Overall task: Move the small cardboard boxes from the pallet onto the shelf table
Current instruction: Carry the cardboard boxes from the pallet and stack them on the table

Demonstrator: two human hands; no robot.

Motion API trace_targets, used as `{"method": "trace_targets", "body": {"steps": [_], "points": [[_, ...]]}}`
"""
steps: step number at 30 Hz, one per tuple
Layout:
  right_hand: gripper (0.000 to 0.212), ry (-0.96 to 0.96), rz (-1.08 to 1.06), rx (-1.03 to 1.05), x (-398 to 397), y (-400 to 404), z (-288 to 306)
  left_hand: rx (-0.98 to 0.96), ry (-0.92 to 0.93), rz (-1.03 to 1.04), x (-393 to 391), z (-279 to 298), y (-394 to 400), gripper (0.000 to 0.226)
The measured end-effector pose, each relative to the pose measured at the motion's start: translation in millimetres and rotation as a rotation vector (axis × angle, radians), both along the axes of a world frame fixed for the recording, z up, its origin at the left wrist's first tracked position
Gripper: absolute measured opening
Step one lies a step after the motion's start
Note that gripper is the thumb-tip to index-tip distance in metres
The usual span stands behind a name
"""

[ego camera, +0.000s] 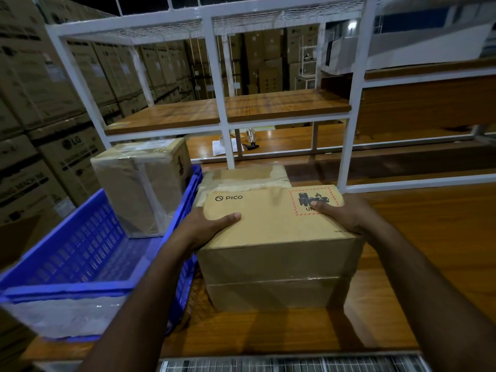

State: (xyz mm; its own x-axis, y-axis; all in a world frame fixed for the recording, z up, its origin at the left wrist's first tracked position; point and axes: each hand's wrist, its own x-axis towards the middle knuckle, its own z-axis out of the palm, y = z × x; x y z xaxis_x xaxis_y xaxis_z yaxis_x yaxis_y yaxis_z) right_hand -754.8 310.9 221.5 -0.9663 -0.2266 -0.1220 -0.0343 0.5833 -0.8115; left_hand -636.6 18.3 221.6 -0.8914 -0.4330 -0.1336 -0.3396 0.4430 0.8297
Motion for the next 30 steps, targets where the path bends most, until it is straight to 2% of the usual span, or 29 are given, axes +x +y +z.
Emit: {"method": "trace_targets", "body": {"steps": [2,4,6,8,11,15,17,19,21,24,27,30], "points": [[0.017,0.058,0.017,-0.086,15.3,8.1,-4.1,-0.036,0.064,-0.025,16.6,-4.6,5.2,0.092],[0.014,0.120,0.031,-0.132,29.0,15.7,-8.3,-0.062,0.112,-0.010,32.9,-9.3,8.3,0.086],[0.021,0.139,0.024,-0.148,38.1,22.5,-10.6,-0.031,0.137,0.034,43.4,-11.1,9.1,0.085],[0.039,0.140,0.001,-0.200,45.0,26.4,-7.8,0.036,0.199,0.104,49.2,-10.7,11.7,0.088],[0.052,0.193,-0.031,-0.271,55.8,29.3,-2.7,0.091,0.311,0.201,56.0,-9.6,17.6,0.079],[0.060,0.104,-0.118,-0.311,68.6,32.9,-6.6,0.087,0.335,0.275,67.9,-18.9,23.3,0.097],[0.063,0.039,-0.156,-0.304,70.6,35.3,-8.6,0.104,0.312,0.271,72.1,-25.1,23.5,0.098],[0.059,0.006,-0.168,-0.293,70.2,36.8,-9.4,0.132,0.286,0.248,73.2,-23.6,25.3,0.076],[0.045,-0.034,-0.124,-0.272,67.9,37.9,-9.7,0.159,0.228,0.168,71.4,-18.3,24.6,0.053],[0.029,-0.193,0.033,-0.178,64.6,43.1,-6.7,0.199,0.052,0.059,71.8,-10.5,19.0,0.034],[0.022,-0.318,0.147,-0.106,64.8,46.4,-11.6,0.189,-0.131,-0.058,75.0,-14.9,9.5,0.032],[0.037,-0.294,0.142,-0.070,67.2,41.4,-30.5,0.186,-0.267,-0.113,77.1,-34.5,9.3,0.050]]}}
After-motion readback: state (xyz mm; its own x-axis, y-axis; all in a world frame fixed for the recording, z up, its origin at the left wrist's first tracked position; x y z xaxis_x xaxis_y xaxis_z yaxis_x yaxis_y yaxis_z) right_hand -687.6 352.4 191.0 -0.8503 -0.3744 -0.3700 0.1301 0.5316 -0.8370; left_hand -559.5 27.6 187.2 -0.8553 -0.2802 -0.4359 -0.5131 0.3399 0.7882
